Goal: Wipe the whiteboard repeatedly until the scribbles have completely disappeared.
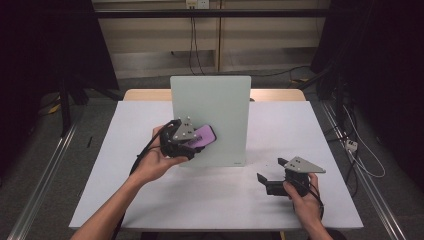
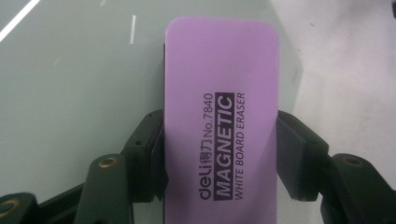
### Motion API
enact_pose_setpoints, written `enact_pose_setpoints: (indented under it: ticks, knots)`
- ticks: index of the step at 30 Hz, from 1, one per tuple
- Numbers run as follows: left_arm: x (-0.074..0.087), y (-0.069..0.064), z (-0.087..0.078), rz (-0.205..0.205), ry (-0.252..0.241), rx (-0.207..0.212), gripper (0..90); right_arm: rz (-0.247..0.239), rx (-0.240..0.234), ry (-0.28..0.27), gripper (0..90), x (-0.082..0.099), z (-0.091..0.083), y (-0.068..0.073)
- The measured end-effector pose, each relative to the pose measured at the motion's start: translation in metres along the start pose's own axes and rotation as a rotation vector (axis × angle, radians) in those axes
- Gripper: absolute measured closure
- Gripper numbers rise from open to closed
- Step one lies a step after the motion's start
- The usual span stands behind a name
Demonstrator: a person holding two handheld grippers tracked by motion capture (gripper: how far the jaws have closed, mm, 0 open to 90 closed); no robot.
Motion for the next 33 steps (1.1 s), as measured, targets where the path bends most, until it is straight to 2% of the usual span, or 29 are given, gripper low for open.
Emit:
enact_pose_setpoints:
  ticks: [3,10,12,16,20,26,29,33]
  knots:
    - [0.007,-0.008,0.012,0.011,0.018,0.021,41.0,0.002,0.000,0.002,5.5,0.000,-0.001,0.000]
    - [0.018,-0.021,0.026,0.035,0.074,0.064,40.9,0.001,-0.001,0.002,5.5,0.000,0.000,0.000]
    - [0.018,-0.019,0.026,0.034,0.073,0.049,41.0,0.001,0.001,0.000,5.5,0.000,0.000,0.000]
    - [0.018,-0.012,0.012,0.032,0.073,0.020,41.0,0.002,-0.001,0.001,5.5,0.000,-0.001,0.000]
    - [0.015,0.002,-0.011,-0.002,0.024,-0.024,41.0,0.002,0.002,-0.001,5.5,0.000,0.000,-0.001]
    - [0.009,0.021,-0.040,-0.029,-0.039,-0.088,41.0,0.001,0.000,0.002,5.5,0.000,0.000,0.000]
    - [0.012,0.023,-0.045,-0.037,-0.040,-0.093,41.0,0.002,0.002,0.001,5.5,0.000,0.000,0.000]
    - [0.019,0.020,-0.043,-0.025,0.008,-0.104,41.0,0.003,-0.001,0.002,5.5,0.000,-0.001,0.000]
Point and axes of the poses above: each handheld gripper's, and its own axes: z roughly forward along the jaws, x roughly out of its underside, y roughly to its left, the point moved 9 cm from there along z, roughly forward along the jaws, and after that the axes turned 13 degrees about x, right-handed, at the moved point
